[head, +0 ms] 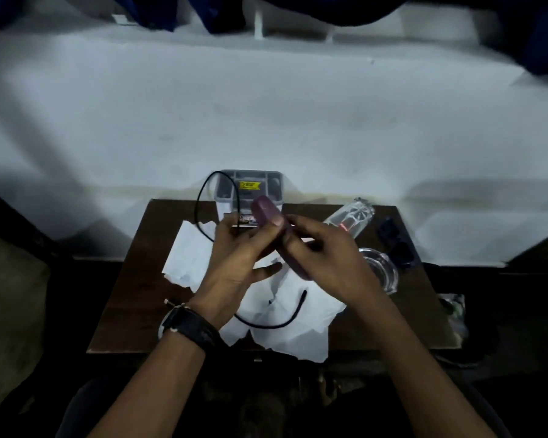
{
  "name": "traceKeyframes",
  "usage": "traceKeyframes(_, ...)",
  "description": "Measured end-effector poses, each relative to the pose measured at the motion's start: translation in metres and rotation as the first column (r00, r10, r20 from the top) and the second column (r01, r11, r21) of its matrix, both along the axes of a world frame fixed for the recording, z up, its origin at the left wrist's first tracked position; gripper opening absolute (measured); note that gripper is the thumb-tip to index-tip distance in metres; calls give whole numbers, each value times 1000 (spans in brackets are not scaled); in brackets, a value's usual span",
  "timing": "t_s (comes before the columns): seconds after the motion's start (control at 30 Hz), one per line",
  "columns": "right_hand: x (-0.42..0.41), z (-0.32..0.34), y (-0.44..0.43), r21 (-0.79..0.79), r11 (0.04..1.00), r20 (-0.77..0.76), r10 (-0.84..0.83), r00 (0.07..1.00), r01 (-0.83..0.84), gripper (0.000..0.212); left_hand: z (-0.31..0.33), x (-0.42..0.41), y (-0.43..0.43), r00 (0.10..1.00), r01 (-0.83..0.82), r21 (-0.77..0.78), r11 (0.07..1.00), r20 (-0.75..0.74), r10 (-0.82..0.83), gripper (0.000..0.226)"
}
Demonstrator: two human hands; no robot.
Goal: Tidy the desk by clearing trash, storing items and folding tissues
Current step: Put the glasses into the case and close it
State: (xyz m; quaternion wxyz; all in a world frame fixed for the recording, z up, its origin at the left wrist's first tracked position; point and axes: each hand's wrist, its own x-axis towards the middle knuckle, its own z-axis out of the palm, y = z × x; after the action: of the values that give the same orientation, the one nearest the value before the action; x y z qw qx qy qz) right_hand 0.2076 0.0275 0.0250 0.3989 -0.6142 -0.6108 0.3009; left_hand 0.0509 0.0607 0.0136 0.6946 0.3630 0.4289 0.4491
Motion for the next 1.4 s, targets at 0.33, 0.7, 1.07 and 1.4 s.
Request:
traceKeyframes(0.33,6,-11,2,157,975,680,7,733,-155,51,-5,20,11,982,-181,21,983,-44,182,122)
traceKeyframes(0.7,3,-15,6,151,978,774,-26,633,-144,56,0,28,0,961,-274,18,962,39,273,99)
traceKeyframes(1.07,37,-11,5,-39,998,-111,-46,993,42,50,-4,18,12,933,-175,-58,983,310,184,80)
traceKeyframes(1.4,50,-13,16,3,998,-351,-64,934,70,39,-11,9,16,935,-101,-14,995,341,100,69)
